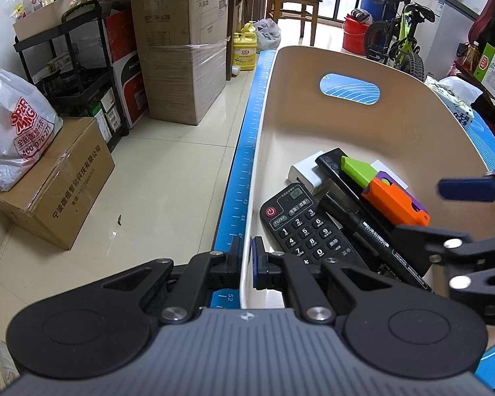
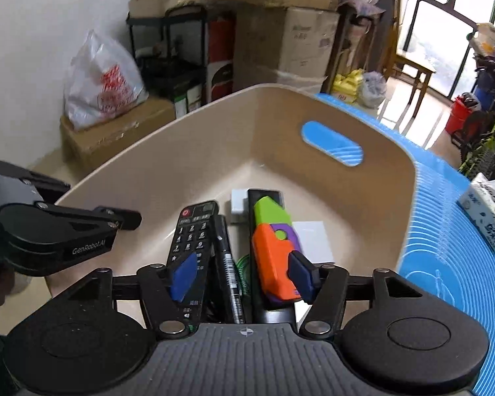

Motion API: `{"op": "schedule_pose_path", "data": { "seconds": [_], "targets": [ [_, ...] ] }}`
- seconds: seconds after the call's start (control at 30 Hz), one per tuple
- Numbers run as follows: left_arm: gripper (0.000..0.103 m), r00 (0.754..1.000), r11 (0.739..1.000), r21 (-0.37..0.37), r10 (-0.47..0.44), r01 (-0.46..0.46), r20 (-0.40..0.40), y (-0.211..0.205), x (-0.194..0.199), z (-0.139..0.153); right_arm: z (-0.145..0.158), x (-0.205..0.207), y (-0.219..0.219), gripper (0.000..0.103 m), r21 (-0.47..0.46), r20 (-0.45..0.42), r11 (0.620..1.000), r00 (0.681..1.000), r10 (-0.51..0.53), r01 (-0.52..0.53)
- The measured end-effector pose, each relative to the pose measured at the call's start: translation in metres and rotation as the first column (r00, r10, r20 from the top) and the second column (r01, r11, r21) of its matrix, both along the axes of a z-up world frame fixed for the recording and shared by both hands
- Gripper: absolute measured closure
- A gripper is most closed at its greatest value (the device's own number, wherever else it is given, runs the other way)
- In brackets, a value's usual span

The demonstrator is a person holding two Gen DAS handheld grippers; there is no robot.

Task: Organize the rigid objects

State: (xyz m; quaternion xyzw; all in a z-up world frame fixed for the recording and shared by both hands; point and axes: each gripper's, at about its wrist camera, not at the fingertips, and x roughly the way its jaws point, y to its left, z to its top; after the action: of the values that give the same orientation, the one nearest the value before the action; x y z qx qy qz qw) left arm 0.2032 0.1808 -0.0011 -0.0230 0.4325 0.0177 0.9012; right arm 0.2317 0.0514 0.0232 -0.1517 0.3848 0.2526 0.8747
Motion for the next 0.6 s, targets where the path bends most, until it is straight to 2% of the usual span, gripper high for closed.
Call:
{"op": "schedule_pose_path", "data": {
  "seconds": [0.1,0.13,0.2,0.27,0.3,0.4,0.5,0.6],
  "targets": [
    [0.091,1.000,1.000,-0.001,0.013,-0.013,0.015,0.003,-0.001,0.003,0.006,-0.007,-0.009,0.028,0.013,0.051,1.000,0.998,-0.022,0.021],
    [0.087,0.999,1.000,0.003,0.020,-0.020,0.025,0.003,-0.003,0.005,0.008,-0.008,-0.014,0.027,0.024,0.057,0.999,0.998,-0.030,0.029],
    [0.065,0.997,0.999,0.022,0.043,-0.044,0.060,0.003,-0.007,0.011,0.011,-0.009,-0.022,0.026,0.044,0.058,0.998,0.997,-0.046,0.043],
    [0.052,0.994,0.998,0.017,0.053,-0.055,0.092,0.005,-0.012,0.017,0.013,-0.011,-0.030,0.025,0.060,0.058,0.996,0.996,-0.063,0.059],
    [0.049,0.993,0.998,0.012,0.058,-0.059,0.104,0.005,-0.015,0.020,0.013,-0.012,-0.035,0.025,0.067,0.060,0.995,0.996,-0.071,0.067],
    [0.044,0.990,0.997,0.021,0.064,-0.067,0.129,0.003,-0.020,0.029,0.019,-0.018,-0.046,0.025,0.106,0.068,0.992,0.995,-0.072,0.065],
    [0.040,0.987,0.998,0.026,0.058,-0.063,0.150,-0.002,-0.024,0.037,0.027,-0.027,-0.054,0.016,0.125,0.094,0.989,0.991,-0.094,0.082],
    [0.039,0.984,0.998,0.039,0.050,-0.057,0.169,-0.008,-0.031,0.045,0.034,-0.036,-0.063,0.015,0.146,0.112,0.985,0.988,-0.106,0.089]
  ]
}}
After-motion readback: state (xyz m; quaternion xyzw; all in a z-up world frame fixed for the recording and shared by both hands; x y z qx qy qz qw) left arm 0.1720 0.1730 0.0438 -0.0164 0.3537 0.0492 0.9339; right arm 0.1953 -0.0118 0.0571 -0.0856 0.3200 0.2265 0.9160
